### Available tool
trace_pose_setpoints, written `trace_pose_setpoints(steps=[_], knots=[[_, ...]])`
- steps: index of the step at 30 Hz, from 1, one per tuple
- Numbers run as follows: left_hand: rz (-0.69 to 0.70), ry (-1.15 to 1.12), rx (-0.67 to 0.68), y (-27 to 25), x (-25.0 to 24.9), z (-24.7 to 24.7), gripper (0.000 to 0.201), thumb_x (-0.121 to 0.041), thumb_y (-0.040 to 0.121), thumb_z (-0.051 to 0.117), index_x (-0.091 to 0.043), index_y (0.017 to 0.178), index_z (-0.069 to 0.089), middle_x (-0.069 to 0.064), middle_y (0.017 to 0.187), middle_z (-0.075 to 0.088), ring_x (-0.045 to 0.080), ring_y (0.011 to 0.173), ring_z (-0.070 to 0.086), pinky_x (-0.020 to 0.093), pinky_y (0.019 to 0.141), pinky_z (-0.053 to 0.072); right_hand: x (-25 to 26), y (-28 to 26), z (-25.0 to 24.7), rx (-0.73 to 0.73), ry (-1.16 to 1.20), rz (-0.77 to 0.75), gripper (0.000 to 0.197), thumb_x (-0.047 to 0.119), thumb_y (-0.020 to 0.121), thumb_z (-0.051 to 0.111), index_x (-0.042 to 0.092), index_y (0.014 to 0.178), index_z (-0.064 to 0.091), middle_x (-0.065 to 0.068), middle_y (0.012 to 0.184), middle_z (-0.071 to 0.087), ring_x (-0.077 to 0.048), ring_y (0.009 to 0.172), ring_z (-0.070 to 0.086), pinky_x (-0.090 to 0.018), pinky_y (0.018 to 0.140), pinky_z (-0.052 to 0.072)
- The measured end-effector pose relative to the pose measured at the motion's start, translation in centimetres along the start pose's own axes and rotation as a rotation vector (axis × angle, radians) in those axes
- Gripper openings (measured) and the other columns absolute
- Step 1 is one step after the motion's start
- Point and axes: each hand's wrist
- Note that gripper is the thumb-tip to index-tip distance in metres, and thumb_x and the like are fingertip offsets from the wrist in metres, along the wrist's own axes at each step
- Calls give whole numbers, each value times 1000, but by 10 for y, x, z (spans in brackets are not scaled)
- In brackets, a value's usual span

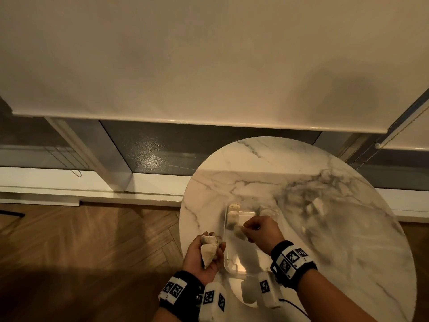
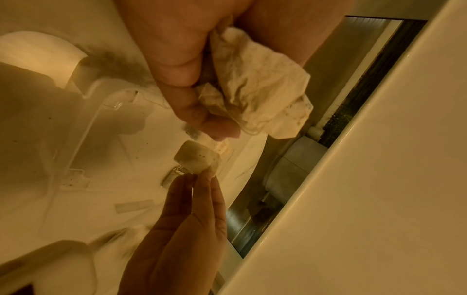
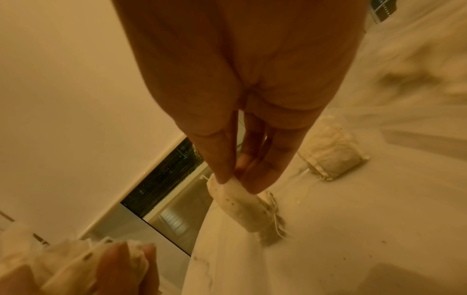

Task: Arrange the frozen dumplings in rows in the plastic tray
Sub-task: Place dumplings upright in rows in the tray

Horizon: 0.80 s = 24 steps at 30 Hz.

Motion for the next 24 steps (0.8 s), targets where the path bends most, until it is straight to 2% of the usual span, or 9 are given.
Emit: trace_pose_setpoints(steps=[4, 7, 9, 11, 12, 15, 18, 22, 24], knots=[[-2, -4, -18, 1, -2, -1, 19, -25, 91, 56, -7, 87, 61, 15, 82, 63, 28, 69, 63, 26, 45, 54, -5, 7, 4, -29, 12, 18, 4, 15, 85, 73, 15, 81, 72, -5, 75, 72, -18, 70, 68, -35, 72, 61], [-3, -10, -24, -1, -4, 0, 17, -23, 86, 58, -6, 87, 62, 15, 82, 64, 28, 73, 61, 26, 45, 54, -12, 16, 7, -75, 2, 39, 5, 16, 84, 74, 18, 80, 72, -1, 81, 71, -18, 78, 69, -39, 76, 61], [6, -15, -21, -3, -5, 2, 17, -23, 82, 60, -6, 87, 62, 16, 82, 64, 28, 72, 61, 25, 45, 54, -15, 18, 9, 94, -80, 68, 3, 19, 85, 75, 17, 84, 74, -2, 86, 72, -15, 79, 67, -33, 72, 61], [8, -22, -19, -4, -7, 1, 18, -23, 80, 61, -6, 87, 62, 15, 83, 64, 29, 70, 63, 26, 44, 53, -15, 20, 11, 284, -125, 108, 7, 19, 87, 74, 13, 91, 74, -8, 92, 72, -15, 80, 67, -24, 65, 58], [8, -26, -18, -4, -8, 0, 18, -23, 80, 61, -6, 88, 62, 15, 84, 63, 29, 68, 64, 26, 44, 53, -15, 23, 12, 306, -145, 113, 9, 18, 88, 73, 11, 93, 74, -11, 93, 72, -16, 80, 67, -23, 64, 58], [9, -15, -26, -5, -10, -3, 17, -22, 80, 60, -7, 88, 62, 14, 86, 62, 28, 67, 64, 26, 44, 54, -21, 36, 17, 213, -211, 95, 5, 15, 89, 70, 11, 89, 73, -10, 86, 74, -20, 78, 71, -29, 69, 62], [19, -17, -35, -8, -11, -5, 16, -21, 80, 60, -7, 86, 63, 13, 85, 62, 28, 70, 63, 25, 45, 54, -26, 48, 24, 218, -307, 80, 10, 17, 89, 70, 20, 79, 71, -3, 70, 73, -15, 66, 70, -31, 71, 61], [23, -45, -38, -8, -14, -10, 16, -22, 80, 61, -8, 87, 63, 13, 86, 63, 28, 75, 61, 26, 44, 54, -26, 63, 28, 147, -291, 59, 15, 17, 86, 71, 22, 73, 68, 2, 67, 69, -13, 67, 67, -25, 65, 55], [25, -63, -45, -7, -16, -13, 17, -22, 81, 60, -8, 88, 63, 14, 86, 63, 29, 75, 61, 27, 43, 54, -26, 70, 30, 105, -231, 54, 15, 15, 86, 71, 21, 73, 68, 0, 68, 70, -16, 68, 68, -29, 68, 57]])
Point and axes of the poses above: each hand's wrist, its own y-axis towards the middle knuckle, its own z-axis out of the palm, x = y × z
